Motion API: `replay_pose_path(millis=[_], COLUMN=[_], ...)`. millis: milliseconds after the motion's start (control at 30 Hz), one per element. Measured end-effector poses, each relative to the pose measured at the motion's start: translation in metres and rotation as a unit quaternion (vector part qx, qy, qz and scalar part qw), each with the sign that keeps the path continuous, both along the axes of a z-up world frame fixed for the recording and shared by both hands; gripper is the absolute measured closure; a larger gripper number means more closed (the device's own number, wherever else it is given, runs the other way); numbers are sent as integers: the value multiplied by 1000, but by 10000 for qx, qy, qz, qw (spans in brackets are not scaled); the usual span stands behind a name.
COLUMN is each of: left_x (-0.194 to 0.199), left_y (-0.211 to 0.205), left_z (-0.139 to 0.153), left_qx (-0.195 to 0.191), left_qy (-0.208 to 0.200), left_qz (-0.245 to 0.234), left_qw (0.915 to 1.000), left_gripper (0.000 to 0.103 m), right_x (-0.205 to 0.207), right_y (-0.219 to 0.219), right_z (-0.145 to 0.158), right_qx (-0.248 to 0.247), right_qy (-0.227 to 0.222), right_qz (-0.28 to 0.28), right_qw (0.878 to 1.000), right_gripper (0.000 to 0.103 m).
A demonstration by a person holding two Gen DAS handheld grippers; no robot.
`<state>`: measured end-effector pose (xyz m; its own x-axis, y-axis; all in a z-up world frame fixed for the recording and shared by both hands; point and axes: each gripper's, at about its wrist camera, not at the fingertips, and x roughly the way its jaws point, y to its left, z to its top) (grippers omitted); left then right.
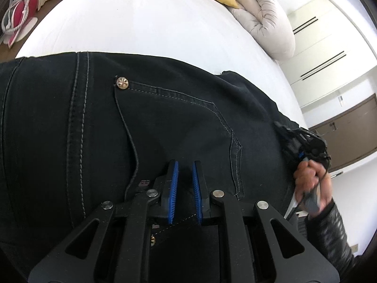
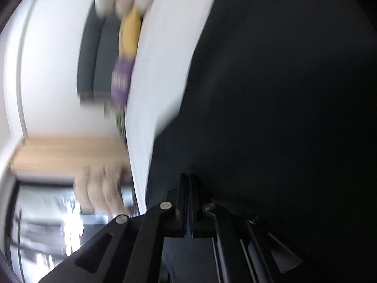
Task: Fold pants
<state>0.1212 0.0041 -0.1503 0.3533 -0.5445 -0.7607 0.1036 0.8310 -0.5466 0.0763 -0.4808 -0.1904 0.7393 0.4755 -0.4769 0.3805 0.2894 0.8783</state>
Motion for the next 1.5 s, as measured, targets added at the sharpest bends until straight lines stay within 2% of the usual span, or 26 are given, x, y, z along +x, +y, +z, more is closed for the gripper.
replay_pose_path(millis=[100, 200, 267, 367, 400, 433, 467, 500, 567, 600, 633, 667, 733, 800, 833, 900, 933, 967, 1033, 1100, 1133, 1233, 1367, 1433, 1500], left_x=[-2, -2, -2, -1, 0, 0, -1, -1, -3, -4, -5, -6, -4, 6, 11, 20, 21, 21, 19, 16, 15, 11, 6, 4, 2], left_y=[-2, -3, -3, -3, -3, -1, -1, 1, -1, -4, -7, -13, -27, -46, -55, -64, -62, -52, -26, 3, 14, 43, 67, 78, 91], left_z=[1, 0, 0, 1, 1, 1, 1, 1, 7, 13, 20, 28, 41, 43, 39, 26, 20, 14, 9, 7, 7, 6, 3, 2, 5], left_qx=[74, 71, 80, 65, 56, 43, 25, 22, 150, 274, 335, 296, 286, 310, 335, 599, 648, 469, 219, 114, 53, -122, -212, -263, -289], left_qy=[-22, -15, -17, -12, -16, -20, -20, -9, 15, -6, -71, -200, -399, -417, -364, -221, -136, -68, -53, -82, -114, -232, -361, -409, -429], left_qz=[-22, -15, -23, -23, -11, 5, 40, 77, 134, 131, 102, 34, -132, -335, -434, -565, -525, -436, -182, 65, 129, 264, 351, 400, 468], left_qw=[10000, 10000, 10000, 10000, 10000, 10000, 10000, 10000, 9998, 9995, 9994, 9994, 9987, 9981, 9978, 9964, 9964, 9979, 9996, 9999, 9998, 9993, 9985, 9980, 9976], left_gripper=[91, 91, 91, 90, 90, 90, 90, 90, 90, 90, 90, 90, 90, 90, 90, 90, 90, 90, 90, 90, 90, 90, 91, 91, 91], right_x=[-19, -31, -42, -61, -69, -76, -81, -84, -83, -77, -68, -58, -45, -27, -17, -2, -3, 3, -3, -4, 8, -18, -73, -102, -128], right_y=[-69, -127, -169, -226, -233, -233, -231, -221, -195, -162, -139, -96, -40, 34, 60, 87, 89, 90, 61, 23, -1, -51, -123, -149, -161], right_z=[1, 12, 12, 30, 48, 62, 75, 88, 96, 98, 97, 91, 73, 43, 36, 8, 5, 4, 8, 18, 19, 25, 35, 39, 48], right_qx=[67, -389, -464, -861, -1209, -1441, -1545, -1479, -1352, -1221, -1137, -920, -538, -61, 25, 68, 14, 15, 244, -134, -256, -329, -1046, -993, -1112], right_qy=[-102, -7, 52, 365, 643, 759, 632, 277, -27, -240, -349, -497, -506, -382, -295, 29, 34, 73, 115, 153, 142, 150, 287, 321, 362], right_qz=[-706, -1296, -1678, -2300, -2516, -2628, -2692, -2519, -2022, -1520, -1220, -616, 136, 977, 1159, 1479, 1493, 1461, 1175, 711, 502, -321, -1109, -1563, -1959], right_qw=[9974, 9908, 9847, 9687, 9581, 9510, 9485, 9560, 9700, 9805, 9854, 9926, 9972, 9945, 9928, 9890, 9888, 9892, 9927, 9973, 9983, 9988, 9879, 9822, 9736], right_gripper=[103, 103, 103, 103, 100, 92, 90, 89, 75, 73, 70, 70, 70, 70, 70, 85, 97, 102, 102, 102, 103, 103, 103, 103, 99])
